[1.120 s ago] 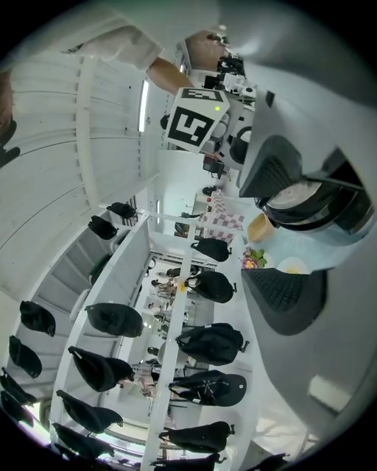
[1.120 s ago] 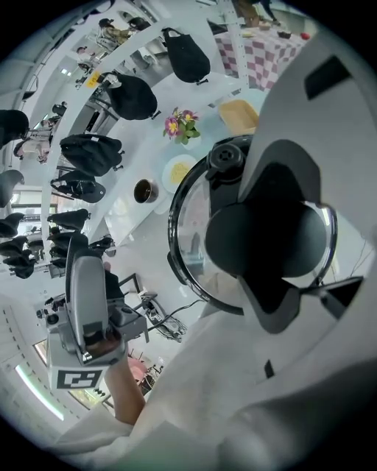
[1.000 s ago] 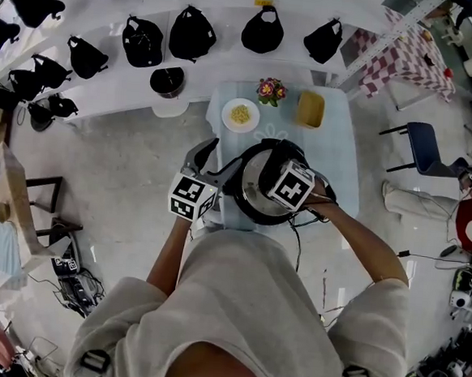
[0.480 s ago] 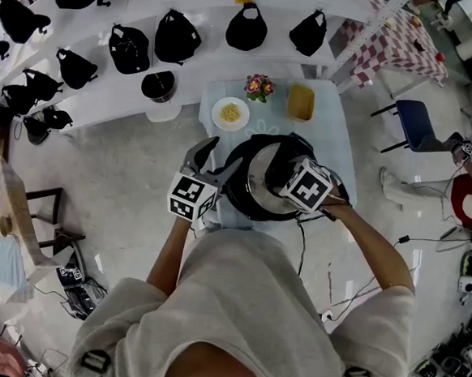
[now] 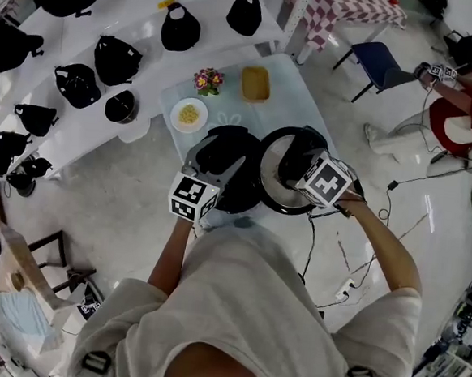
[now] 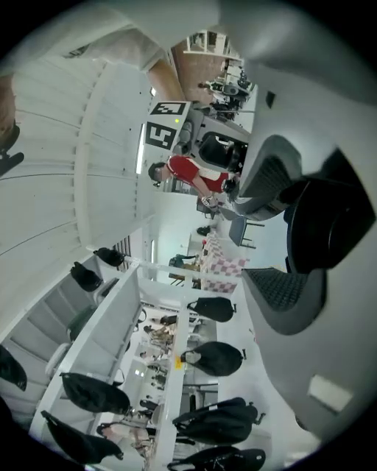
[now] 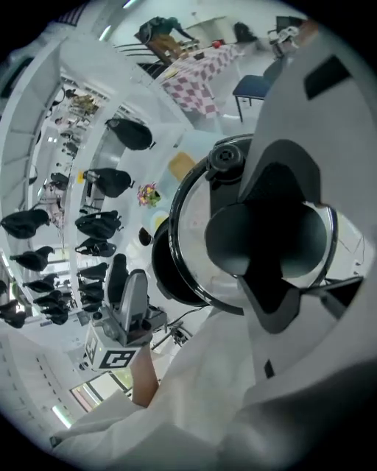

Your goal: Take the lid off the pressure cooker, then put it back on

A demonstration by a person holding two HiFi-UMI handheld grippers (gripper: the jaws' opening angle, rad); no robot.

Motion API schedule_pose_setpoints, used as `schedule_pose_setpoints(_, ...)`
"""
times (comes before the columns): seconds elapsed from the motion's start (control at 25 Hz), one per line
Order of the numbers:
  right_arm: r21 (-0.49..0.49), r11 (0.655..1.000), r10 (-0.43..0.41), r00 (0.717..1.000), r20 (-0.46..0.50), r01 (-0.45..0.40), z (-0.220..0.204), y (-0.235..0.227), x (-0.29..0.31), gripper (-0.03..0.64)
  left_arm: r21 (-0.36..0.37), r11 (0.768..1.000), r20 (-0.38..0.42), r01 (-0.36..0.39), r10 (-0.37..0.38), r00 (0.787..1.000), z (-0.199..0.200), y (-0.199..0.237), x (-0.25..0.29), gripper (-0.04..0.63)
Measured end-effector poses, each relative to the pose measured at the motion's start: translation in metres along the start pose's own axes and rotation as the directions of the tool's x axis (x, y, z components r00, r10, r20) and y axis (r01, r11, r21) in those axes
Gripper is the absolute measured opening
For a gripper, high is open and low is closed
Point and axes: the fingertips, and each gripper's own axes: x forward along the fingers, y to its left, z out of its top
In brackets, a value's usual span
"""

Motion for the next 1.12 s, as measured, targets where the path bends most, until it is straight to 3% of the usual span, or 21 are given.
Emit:
schedule_pose_setpoints(0.16, 0.11, 0.993, -0.036, 0.999, -0.017, 0.037, -0.054, -0.017, -0.019, 0.27, 0.02, 0.996, -0.02, 0.088, -0.088, 0.996, 0.002, -0.034, 0.032, 0.296)
schedule_pose_setpoints(0.44, 0.221, 0.973, -0.059, 0.996, -0.065, 0.072, -0.123, -0.033, -0.027, 0.27, 0.037, 0.989, -0.041, 0.141, -0.14, 0.989, 0.002, -0.067, 0.061, 0.296)
schedule_pose_setpoints(1.12, 0.305, 0.951, -0.035, 0.997, -0.066, 0.054, -0.148, -0.103, 0.097, 0.27, 0.039, 0.997, -0.07, 0.065, -0.062, 0.996, 0.002, -0.056, 0.057, 0.296)
